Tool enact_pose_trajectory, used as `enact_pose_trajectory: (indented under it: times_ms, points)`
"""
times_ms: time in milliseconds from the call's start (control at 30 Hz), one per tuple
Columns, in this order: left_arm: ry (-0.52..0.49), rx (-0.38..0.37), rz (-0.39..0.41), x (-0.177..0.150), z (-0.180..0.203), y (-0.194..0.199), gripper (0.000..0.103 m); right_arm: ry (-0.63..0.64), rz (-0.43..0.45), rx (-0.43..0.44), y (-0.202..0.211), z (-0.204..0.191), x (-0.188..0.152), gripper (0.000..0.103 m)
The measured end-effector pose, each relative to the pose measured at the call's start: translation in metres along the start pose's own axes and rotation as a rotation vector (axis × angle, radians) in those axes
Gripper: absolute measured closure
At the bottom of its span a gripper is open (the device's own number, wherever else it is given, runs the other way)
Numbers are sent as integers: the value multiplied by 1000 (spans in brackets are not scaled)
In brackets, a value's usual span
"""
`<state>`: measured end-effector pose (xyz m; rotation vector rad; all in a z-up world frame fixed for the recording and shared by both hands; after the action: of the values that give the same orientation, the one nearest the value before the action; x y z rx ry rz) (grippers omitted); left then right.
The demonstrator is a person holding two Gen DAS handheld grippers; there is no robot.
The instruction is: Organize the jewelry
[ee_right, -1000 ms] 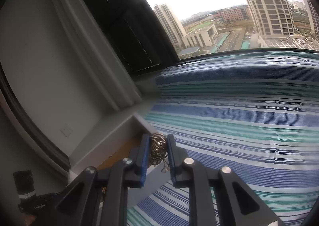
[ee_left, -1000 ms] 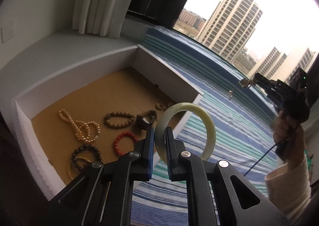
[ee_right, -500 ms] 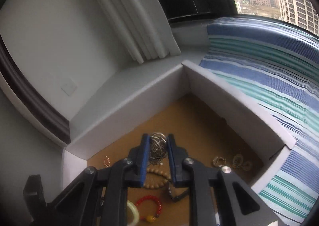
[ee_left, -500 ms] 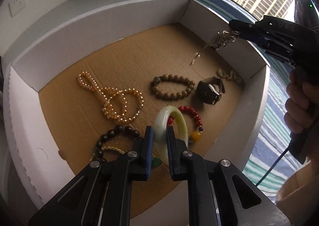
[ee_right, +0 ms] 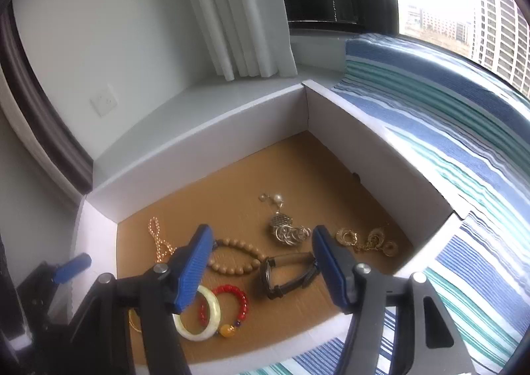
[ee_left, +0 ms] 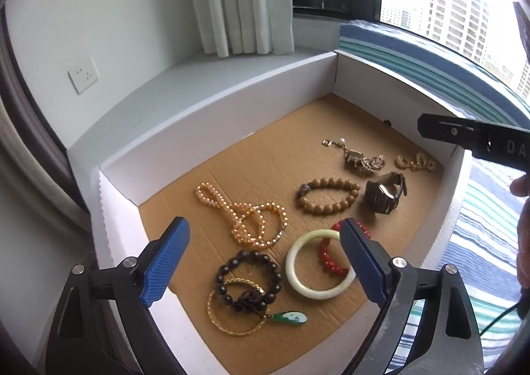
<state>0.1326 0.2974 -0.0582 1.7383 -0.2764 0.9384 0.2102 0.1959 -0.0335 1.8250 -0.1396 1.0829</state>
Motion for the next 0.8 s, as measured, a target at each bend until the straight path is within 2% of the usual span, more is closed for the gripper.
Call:
enact_pose_trajectory:
  times_ms: [133, 233, 267, 300, 333, 367, 433, 467, 600, 800]
  points:
    - [-5, 58, 61, 4, -5, 16, 1, 106, 8, -45, 20, -13, -10, 38]
    - [13, 147, 77, 7, -10, 24, 1, 151, 4, -65, 29, -19, -14, 36]
    - [17, 186, 84, 7, -12, 28, 1, 164, 3, -80, 32, -21, -16, 30]
    - [28, 208, 90, 8, -14, 31, 1, 174, 2, -93, 34, -22, -16, 17]
    - [45, 212, 69, 8, -17, 31, 1, 180, 4, -104, 37, -23, -17, 16]
    - [64, 193, 21, 7, -20, 30, 1, 180, 2, -116, 37, -23, -17, 16]
    - [97, 101, -77, 5, -23, 25, 1, 169, -15, -132, 36, -23, -18, 16]
    - [112, 73, -94, 5, -24, 25, 1, 165, -28, -133, 35, -24, -19, 16]
    - [132, 97, -81, 7, -26, 29, 1, 181, -60, -153, 29, -30, -22, 16]
    - [183, 59, -108, 10, -29, 34, 1, 189, -104, -156, 25, -35, -26, 16]
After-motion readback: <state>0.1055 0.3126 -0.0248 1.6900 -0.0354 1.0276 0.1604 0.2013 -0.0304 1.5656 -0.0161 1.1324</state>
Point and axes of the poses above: each gripper's, at about its wrist camera, not at the fingertips, and y roughly against the way its jaws point, z to its right, x to its top, the point moved 4 cm from there along -y, roughly the way its jaws point, and after that the axes turned 4 degrees about z, right-handed, at the moved point
